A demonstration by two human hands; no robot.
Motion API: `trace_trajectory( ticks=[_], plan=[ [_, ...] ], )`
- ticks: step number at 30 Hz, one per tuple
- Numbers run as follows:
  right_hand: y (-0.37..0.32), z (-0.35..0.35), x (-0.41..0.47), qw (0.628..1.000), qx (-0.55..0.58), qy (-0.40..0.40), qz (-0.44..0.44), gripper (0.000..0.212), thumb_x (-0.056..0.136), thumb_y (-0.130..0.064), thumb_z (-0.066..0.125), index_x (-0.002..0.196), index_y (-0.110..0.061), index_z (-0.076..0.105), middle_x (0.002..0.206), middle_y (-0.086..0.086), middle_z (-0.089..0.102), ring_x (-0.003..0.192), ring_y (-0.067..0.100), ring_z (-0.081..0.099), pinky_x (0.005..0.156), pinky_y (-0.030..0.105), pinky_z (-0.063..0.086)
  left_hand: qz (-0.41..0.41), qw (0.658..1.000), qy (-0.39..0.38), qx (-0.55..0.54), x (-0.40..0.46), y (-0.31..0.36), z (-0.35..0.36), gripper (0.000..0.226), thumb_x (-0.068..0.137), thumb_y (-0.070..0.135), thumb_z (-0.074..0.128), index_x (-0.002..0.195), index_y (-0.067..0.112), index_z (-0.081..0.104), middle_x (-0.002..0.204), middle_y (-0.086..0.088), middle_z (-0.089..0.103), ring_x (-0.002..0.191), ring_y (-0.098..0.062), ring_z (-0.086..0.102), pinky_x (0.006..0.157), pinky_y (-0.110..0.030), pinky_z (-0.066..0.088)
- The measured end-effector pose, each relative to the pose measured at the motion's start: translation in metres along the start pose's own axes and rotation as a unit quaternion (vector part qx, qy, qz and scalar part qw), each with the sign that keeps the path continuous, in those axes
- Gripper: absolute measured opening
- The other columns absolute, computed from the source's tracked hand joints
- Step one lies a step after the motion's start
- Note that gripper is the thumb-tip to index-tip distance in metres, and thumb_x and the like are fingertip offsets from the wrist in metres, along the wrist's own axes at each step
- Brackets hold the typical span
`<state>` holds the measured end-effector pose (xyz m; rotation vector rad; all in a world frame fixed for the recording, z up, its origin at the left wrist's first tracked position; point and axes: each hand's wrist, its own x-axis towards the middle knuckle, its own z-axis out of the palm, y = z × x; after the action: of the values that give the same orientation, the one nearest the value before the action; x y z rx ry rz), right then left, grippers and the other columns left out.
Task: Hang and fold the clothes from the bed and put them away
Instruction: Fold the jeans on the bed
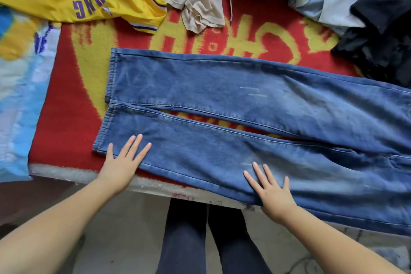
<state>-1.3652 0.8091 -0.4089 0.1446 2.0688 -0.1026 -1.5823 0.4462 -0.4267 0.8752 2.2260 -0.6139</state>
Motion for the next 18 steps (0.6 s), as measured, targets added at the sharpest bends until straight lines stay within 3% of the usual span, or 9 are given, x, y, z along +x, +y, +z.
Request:
trace_trajectory(
  ticks=[2,5,6,8,10,12,15,16,18],
  plan=[
    [-0.001,0.003,-0.001,1.000,-0.005,0.021,0.013,0.106,0.090,-0.005,0.050,0.131,-0.036,-0.042,0.145,-0.004,-0.047,0.142,0.025,-0.030,0.108,0.067,0.010,0.012,1.000,-0.002,-0.012,0.000,-0.001,-0.002,0.096,0.089,0.004,0.045,0.137,0.021,-0.036,0.143,-0.011,-0.044,0.144,-0.025,-0.022,0.112,-0.058,0.012],
    [-0.006,0.003,-0.001,1.000,-0.003,0.013,0.010,0.102,0.088,-0.002,0.047,0.141,-0.036,-0.034,0.143,-0.002,-0.048,0.141,0.027,-0.031,0.109,0.067,0.009,0.047,0.999,-0.016,0.002,-0.001,-0.011,-0.014,0.092,0.094,0.031,0.049,0.144,0.023,-0.027,0.151,-0.006,-0.034,0.146,-0.021,-0.016,0.113,-0.051,0.017],
    [-0.006,0.001,-0.001,1.000,-0.005,0.002,0.003,0.100,0.089,-0.002,0.046,0.143,-0.036,-0.031,0.146,-0.002,-0.046,0.142,0.028,-0.031,0.109,0.066,0.009,0.052,0.998,-0.014,0.022,-0.002,-0.016,-0.020,0.086,0.096,0.031,0.047,0.149,0.023,-0.020,0.157,-0.006,-0.023,0.148,-0.021,-0.008,0.112,-0.047,0.020],
    [-0.001,-0.005,-0.002,1.000,-0.015,-0.021,-0.011,0.097,0.090,-0.003,0.046,0.146,-0.037,-0.026,0.151,-0.003,-0.040,0.143,0.026,-0.028,0.110,0.066,0.011,0.039,0.998,0.040,0.044,-0.004,-0.022,-0.029,0.073,0.094,0.015,0.049,0.154,0.016,0.008,0.157,-0.015,0.018,0.142,-0.025,0.025,0.103,-0.043,0.033],
    [0.006,-0.014,-0.001,0.998,-0.023,-0.044,-0.024,0.095,0.091,-0.006,0.047,0.147,-0.038,-0.022,0.152,-0.006,-0.037,0.145,0.022,-0.024,0.108,0.067,0.013,0.018,0.997,0.078,0.021,-0.002,-0.026,-0.039,0.053,0.084,0.004,0.059,0.136,0.005,0.049,0.122,-0.017,0.057,0.112,-0.031,0.056,0.084,-0.044,0.046],
    [0.013,-0.022,0.001,0.997,-0.018,-0.063,-0.038,0.090,0.093,-0.011,0.047,0.148,-0.039,-0.019,0.153,-0.008,-0.035,0.145,0.020,-0.022,0.107,0.068,0.013,0.049,0.995,0.085,0.027,0.001,-0.029,-0.045,0.027,0.077,0.002,0.068,0.104,0.006,0.065,0.093,-0.012,0.063,0.087,-0.031,0.063,0.069,-0.042,0.049],
    [0.014,-0.027,0.000,0.995,-0.018,-0.080,-0.048,0.088,0.094,-0.013,0.046,0.149,-0.039,-0.017,0.153,-0.008,-0.035,0.145,0.020,-0.023,0.108,0.067,0.015,0.121,0.984,0.125,0.042,-0.001,-0.045,-0.040,0.045,0.034,-0.005,0.088,0.069,0.009,0.064,0.062,-0.009,0.054,0.052,-0.028,0.057,0.045,-0.033,0.043],
    [0.013,-0.025,-0.002,0.996,-0.014,-0.080,-0.047,0.088,0.094,-0.013,0.046,0.149,-0.038,-0.018,0.153,-0.007,-0.036,0.145,0.021,-0.023,0.109,0.066,0.015,0.128,0.984,0.116,0.045,-0.005,-0.050,-0.035,0.049,0.028,-0.005,0.088,0.068,0.009,0.065,0.060,-0.008,0.052,0.050,-0.027,0.056,0.044,-0.033,0.043],
    [0.009,-0.023,-0.003,0.995,0.002,-0.086,-0.047,0.087,0.093,-0.014,0.046,0.149,-0.037,-0.017,0.153,-0.006,-0.036,0.145,0.022,-0.024,0.110,0.065,0.015,0.124,0.990,0.049,0.050,-0.010,-0.057,-0.024,0.044,0.050,-0.001,0.083,0.090,0.011,0.067,0.077,-0.008,0.059,0.069,-0.029,0.061,0.058,-0.037,0.046]
  ],
)
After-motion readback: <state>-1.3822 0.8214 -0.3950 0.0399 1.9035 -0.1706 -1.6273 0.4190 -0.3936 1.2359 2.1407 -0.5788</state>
